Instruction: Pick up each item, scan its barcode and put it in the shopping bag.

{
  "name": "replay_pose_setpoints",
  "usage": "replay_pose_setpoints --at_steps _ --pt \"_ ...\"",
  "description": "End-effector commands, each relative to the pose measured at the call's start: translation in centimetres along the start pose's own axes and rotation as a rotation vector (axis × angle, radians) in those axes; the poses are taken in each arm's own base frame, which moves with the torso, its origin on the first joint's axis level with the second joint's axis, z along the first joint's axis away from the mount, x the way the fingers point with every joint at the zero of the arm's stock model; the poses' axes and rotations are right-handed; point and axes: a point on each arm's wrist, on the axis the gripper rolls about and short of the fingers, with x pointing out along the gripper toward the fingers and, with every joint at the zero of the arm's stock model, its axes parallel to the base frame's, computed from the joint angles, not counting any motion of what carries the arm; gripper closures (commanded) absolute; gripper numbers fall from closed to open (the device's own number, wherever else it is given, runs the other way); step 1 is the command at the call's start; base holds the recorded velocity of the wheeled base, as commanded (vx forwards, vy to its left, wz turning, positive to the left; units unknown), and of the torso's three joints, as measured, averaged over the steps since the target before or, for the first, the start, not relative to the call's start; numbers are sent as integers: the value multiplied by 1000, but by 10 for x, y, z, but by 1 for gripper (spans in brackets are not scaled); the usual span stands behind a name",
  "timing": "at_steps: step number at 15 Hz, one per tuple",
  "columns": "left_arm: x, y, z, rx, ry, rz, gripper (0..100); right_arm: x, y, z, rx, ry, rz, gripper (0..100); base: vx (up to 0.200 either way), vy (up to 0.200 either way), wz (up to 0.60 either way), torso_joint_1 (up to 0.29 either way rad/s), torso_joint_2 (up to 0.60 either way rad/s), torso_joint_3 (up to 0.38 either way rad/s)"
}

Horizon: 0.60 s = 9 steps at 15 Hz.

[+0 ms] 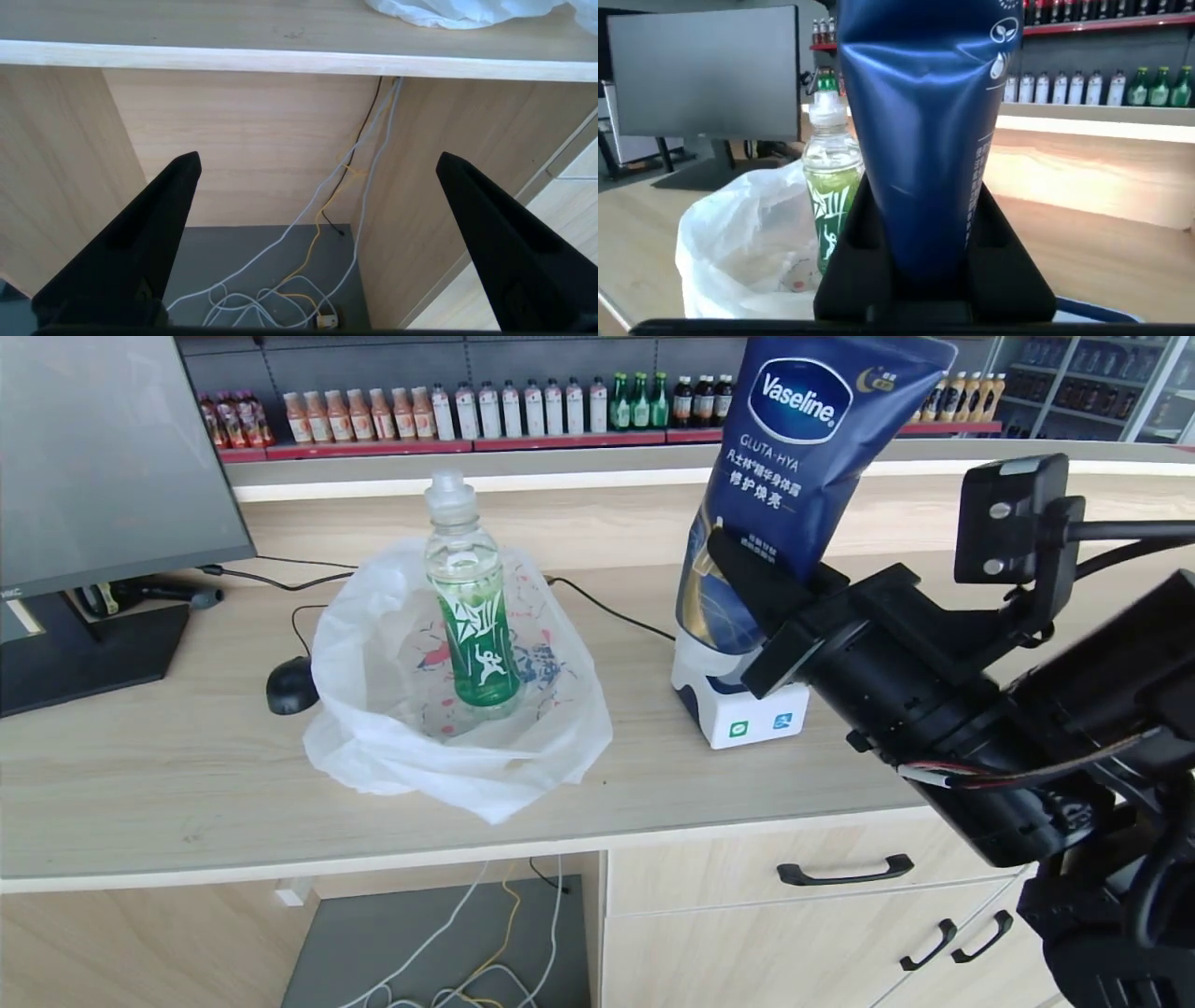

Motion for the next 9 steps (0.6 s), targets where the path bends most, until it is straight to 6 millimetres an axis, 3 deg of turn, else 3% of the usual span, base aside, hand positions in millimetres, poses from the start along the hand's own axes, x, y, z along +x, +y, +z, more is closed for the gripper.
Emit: replay_pose_setpoints --at_steps 1,5,8,9 --pt "0 0 0 0 -1 2 0 2 -12 -16 -42 32 -11 100 0 0 0 0 0 0" --pt "0 0 0 -3 -1 2 0 10 -47 -30 -120 14 -64 100 0 0 0 0 0 0" --pt "0 0 0 -5 -1 2 0 17 -47 -34 -103 6 -65 100 0 0 0 0 0 0" --pt "0 0 0 -5 -1 2 0 18 -47 -34 -85 1 -68 100 0 200 0 2 -2 7"
